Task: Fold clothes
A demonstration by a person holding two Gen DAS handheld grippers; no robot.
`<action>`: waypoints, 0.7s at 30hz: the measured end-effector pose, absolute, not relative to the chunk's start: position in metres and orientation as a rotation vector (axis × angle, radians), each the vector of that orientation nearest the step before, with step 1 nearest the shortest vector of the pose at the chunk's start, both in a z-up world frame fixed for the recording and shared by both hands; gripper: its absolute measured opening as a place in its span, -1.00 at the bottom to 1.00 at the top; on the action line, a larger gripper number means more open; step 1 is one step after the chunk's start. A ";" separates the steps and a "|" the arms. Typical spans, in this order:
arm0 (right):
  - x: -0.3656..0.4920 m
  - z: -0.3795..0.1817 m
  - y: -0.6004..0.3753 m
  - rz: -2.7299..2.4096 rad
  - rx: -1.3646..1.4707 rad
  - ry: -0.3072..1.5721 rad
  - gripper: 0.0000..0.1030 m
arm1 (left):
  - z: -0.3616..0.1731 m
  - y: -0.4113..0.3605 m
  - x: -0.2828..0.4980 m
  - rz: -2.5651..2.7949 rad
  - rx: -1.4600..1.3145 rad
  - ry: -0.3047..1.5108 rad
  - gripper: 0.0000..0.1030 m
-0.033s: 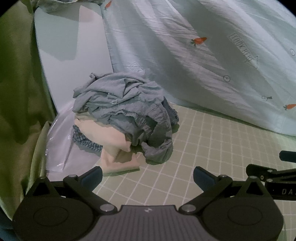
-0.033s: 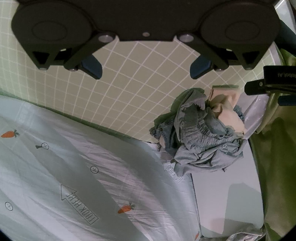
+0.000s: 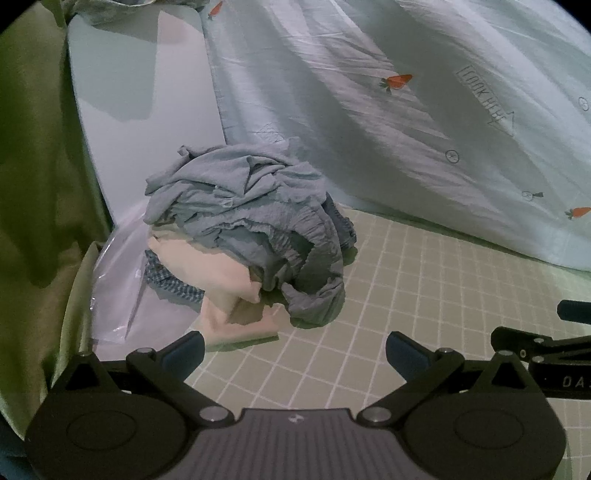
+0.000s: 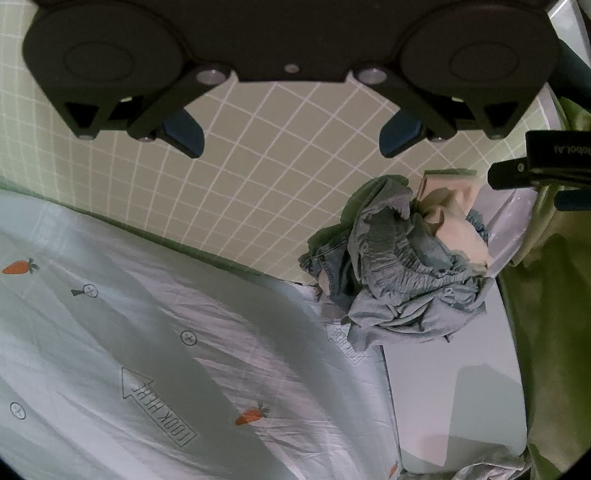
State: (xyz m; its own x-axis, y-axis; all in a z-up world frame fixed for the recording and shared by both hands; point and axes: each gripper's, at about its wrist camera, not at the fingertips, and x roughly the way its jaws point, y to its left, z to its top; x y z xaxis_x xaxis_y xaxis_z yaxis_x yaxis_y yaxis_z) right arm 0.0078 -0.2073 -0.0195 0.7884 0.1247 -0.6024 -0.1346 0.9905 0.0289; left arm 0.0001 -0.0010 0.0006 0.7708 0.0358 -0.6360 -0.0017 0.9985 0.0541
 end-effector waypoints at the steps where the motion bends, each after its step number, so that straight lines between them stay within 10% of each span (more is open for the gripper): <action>1: 0.008 -0.019 -0.207 0.142 -0.015 0.648 0.99 | 0.001 -0.002 0.000 0.022 0.052 0.692 1.00; 21: 0.008 -0.018 -0.208 0.164 -0.012 0.653 0.99 | 0.004 -0.005 0.000 0.028 0.051 0.696 1.00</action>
State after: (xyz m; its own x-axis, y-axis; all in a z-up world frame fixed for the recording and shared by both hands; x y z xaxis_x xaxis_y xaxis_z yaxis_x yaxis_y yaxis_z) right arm 0.0076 -0.2080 -0.0183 0.7816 0.1483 -0.6059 -0.1557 0.9870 0.0407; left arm -0.0002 -0.0051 0.0035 0.7671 0.0425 -0.6401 -0.0084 0.9984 0.0561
